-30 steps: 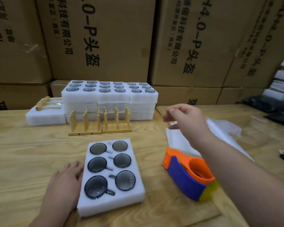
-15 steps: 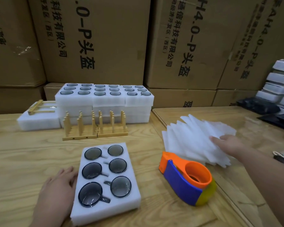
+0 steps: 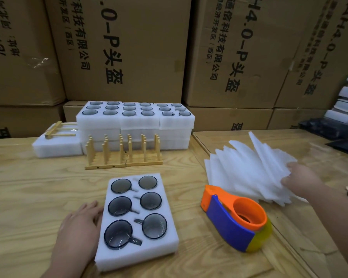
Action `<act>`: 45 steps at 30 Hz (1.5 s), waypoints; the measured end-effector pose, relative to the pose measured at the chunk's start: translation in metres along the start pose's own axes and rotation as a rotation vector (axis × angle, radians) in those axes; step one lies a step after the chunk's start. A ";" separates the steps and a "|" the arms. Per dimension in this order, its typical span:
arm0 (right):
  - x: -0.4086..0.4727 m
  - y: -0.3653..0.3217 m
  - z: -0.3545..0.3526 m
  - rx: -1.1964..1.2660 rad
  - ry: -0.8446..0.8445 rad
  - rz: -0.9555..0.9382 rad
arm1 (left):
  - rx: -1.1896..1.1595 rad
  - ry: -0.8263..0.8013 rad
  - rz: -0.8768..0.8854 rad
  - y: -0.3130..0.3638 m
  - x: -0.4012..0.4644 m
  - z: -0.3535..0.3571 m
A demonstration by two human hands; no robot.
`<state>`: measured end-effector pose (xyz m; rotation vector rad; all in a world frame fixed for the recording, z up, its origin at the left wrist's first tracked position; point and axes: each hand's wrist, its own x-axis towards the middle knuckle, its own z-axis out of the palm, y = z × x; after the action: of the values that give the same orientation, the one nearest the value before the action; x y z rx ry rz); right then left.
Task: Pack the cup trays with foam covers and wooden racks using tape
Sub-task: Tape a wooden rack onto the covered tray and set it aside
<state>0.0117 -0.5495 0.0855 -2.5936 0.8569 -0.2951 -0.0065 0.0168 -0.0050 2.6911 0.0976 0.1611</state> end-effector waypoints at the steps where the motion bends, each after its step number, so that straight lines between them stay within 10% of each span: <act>1: 0.000 -0.001 -0.001 -0.008 0.020 -0.004 | 0.001 0.001 0.001 0.000 0.000 0.000; 12: -0.018 -0.061 -0.001 0.004 0.225 -0.220 | -0.021 0.012 -0.006 0.003 -0.002 -0.003; 32: -0.033 -0.099 0.022 -0.228 -0.073 -0.404 | -0.031 0.046 -0.012 0.005 -0.004 -0.003; 45: -0.082 -0.146 0.016 -0.440 0.229 -0.700 | -0.039 0.057 -0.011 0.006 -0.005 -0.003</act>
<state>0.0288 -0.3878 0.1277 -3.2527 0.0279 -0.6652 -0.0115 0.0123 -0.0004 2.6468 0.1259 0.2337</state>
